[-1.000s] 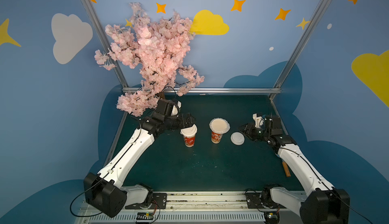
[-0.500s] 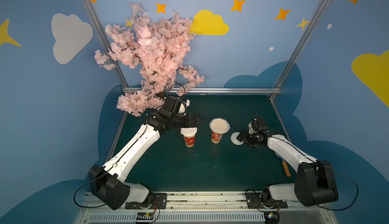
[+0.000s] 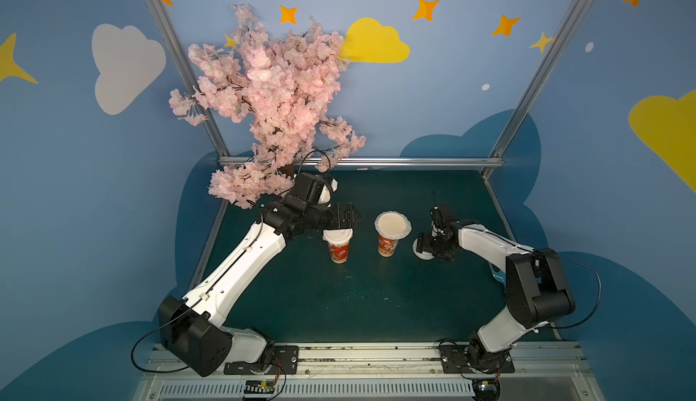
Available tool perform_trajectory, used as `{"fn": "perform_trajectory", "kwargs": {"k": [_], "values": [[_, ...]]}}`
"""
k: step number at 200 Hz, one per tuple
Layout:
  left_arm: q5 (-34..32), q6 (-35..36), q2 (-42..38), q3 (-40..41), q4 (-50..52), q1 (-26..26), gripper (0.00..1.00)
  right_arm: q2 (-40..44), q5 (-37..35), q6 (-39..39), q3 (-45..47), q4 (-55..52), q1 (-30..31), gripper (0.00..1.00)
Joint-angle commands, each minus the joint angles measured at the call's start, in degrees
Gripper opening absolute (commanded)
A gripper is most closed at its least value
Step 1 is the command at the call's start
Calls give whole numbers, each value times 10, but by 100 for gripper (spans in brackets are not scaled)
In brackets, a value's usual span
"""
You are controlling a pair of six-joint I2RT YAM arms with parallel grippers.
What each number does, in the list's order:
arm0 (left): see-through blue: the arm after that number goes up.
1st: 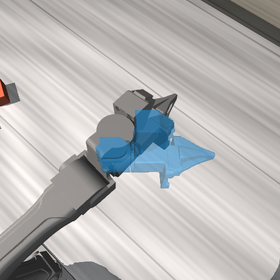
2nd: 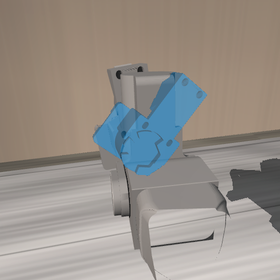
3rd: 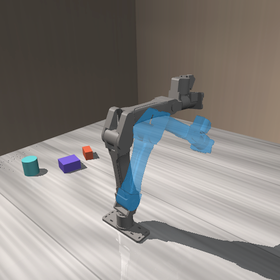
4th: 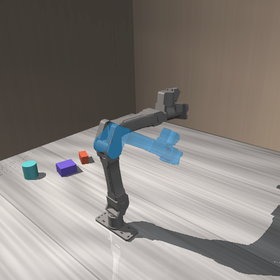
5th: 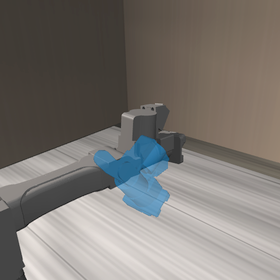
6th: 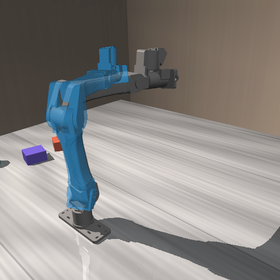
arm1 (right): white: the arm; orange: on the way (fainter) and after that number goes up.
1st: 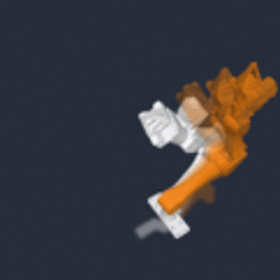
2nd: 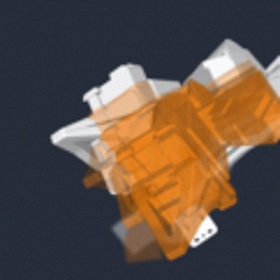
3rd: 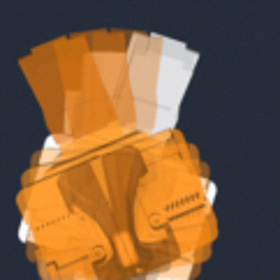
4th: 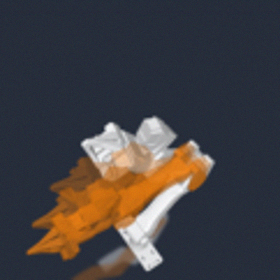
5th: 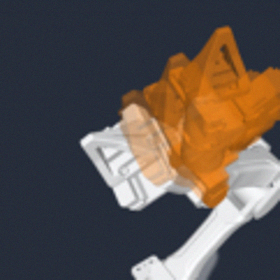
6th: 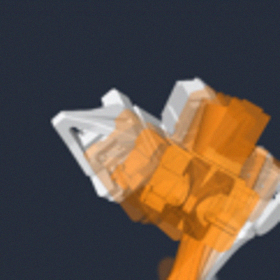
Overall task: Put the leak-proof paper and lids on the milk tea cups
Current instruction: Pick up the cup lid from the center of the board.
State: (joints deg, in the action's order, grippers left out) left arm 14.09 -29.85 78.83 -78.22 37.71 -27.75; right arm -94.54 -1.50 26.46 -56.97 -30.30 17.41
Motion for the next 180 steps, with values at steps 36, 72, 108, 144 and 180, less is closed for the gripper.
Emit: {"fn": "perform_trajectory", "kwargs": {"k": [36, 72, 108, 144, 180], "values": [[-1, -1, -10, 0, 7, 6, 100, -43, -25, -20, -50, -12, 2, 83], [1, -3, -8, 0, 6, 7, 100, -73, -33, -26, -76, -28, 2, 83], [2, -4, -10, 1, 6, 9, 100, -83, -37, -27, -76, -29, 1, 83], [3, -4, -10, 4, 4, 12, 100, -86, -40, -29, -78, -28, 2, 83], [5, -5, -10, 5, 3, 11, 100, -96, -45, -30, -82, -34, 1, 83]]}}
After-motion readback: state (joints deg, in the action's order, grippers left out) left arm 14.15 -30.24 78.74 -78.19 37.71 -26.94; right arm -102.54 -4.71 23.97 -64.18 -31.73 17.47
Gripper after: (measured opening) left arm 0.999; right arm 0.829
